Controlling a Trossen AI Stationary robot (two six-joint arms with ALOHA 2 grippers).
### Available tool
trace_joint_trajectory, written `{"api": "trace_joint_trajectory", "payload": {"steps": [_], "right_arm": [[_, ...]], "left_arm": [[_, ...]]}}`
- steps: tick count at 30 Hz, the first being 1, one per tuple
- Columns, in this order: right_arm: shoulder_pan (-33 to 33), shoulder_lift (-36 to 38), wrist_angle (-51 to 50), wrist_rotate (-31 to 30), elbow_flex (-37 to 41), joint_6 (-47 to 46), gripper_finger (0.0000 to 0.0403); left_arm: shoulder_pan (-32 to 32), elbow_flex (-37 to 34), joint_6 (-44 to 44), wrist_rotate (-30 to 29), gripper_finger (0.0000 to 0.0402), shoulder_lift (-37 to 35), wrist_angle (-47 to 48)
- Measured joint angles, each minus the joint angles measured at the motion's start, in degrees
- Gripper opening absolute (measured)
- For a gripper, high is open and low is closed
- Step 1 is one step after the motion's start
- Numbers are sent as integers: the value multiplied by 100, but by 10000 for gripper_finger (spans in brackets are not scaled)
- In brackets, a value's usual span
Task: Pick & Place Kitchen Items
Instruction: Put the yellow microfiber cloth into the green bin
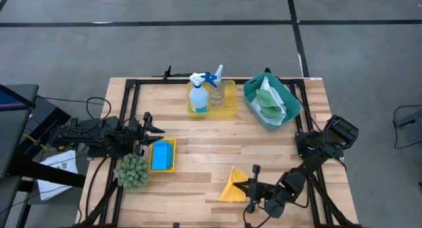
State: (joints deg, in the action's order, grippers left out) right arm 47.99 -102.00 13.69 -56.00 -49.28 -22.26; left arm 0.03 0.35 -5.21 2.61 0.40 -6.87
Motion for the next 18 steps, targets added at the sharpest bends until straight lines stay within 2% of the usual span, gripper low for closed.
{"api": "trace_joint_trajectory", "payload": {"steps": [8,18], "right_arm": [[-50,0,0,-395,-2,108,0],[-524,79,-290,-407,-4,172,0]], "left_arm": [[-2,-1,1,1,104,0,-1],[-1,-1,1,1,104,0,1]]}}
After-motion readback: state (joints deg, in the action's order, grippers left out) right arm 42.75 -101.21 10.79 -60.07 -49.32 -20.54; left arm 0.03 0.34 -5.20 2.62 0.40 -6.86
